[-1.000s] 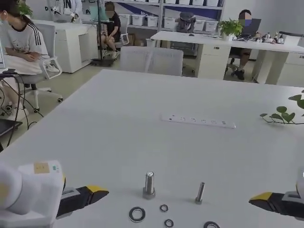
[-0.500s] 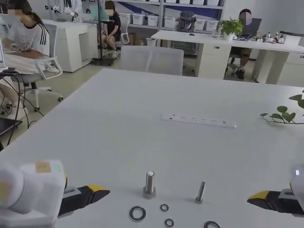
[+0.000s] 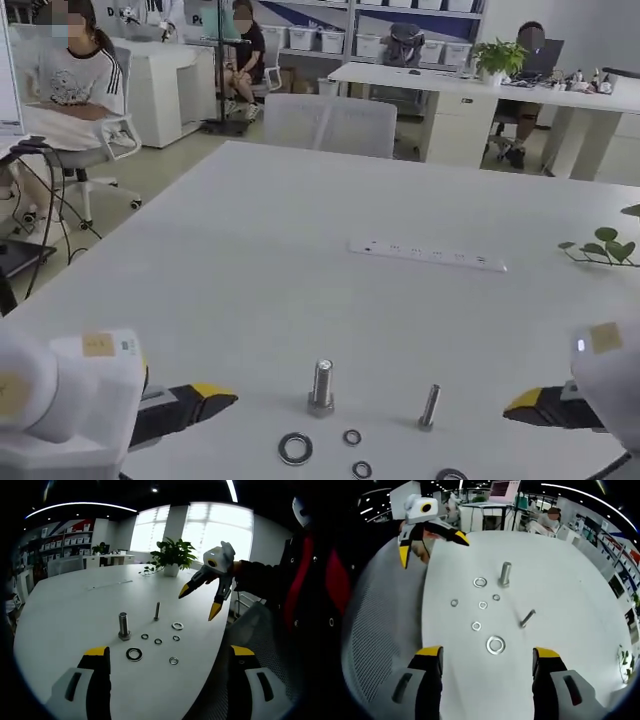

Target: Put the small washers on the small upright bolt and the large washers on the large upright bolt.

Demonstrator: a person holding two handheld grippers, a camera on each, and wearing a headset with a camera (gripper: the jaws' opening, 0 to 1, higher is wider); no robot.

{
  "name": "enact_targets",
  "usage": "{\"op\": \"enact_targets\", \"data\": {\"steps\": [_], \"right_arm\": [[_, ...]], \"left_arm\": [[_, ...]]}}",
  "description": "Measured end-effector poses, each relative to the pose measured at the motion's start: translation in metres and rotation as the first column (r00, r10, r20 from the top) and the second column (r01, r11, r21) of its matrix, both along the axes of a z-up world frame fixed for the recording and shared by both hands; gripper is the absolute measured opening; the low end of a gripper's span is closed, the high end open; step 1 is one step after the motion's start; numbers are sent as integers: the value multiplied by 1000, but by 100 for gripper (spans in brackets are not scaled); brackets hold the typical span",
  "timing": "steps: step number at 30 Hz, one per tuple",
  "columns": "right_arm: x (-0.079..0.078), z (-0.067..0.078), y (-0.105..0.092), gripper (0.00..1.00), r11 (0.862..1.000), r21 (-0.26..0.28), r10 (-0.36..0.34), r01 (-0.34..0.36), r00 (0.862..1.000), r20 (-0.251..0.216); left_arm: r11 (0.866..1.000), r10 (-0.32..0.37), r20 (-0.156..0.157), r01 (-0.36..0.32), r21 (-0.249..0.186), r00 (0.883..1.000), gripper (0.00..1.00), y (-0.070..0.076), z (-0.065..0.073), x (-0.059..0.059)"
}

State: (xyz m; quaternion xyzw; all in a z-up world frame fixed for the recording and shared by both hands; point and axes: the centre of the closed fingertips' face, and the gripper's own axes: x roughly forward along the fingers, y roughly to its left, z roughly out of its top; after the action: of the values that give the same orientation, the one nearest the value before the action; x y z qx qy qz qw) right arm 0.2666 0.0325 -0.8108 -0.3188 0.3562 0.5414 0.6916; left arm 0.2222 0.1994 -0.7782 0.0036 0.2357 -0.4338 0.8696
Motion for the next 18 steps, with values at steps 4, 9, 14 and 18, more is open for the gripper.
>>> {"op": "enact_targets", "data": {"steps": [4, 9, 14, 18], "right_arm": [[4, -6, 3, 68, 998, -52, 29, -30, 999, -15], [8, -14, 5, 59, 991, -118, 57, -60, 998, -28], [10, -20, 11, 54, 983, -156, 91, -96, 995, -41], [14, -26, 11, 52, 973, -200, 110, -116, 993, -44]], "left_arm": [[1000, 2, 1, -2, -1, 1000, 98, 0, 0, 0], [1000, 5, 3, -5, 1, 1000, 98, 0, 1, 0], [1000, 7, 5, -7, 2, 1000, 98, 2, 2, 0], [1000, 10, 7, -10, -1, 1000, 98, 2, 3, 0]]}}
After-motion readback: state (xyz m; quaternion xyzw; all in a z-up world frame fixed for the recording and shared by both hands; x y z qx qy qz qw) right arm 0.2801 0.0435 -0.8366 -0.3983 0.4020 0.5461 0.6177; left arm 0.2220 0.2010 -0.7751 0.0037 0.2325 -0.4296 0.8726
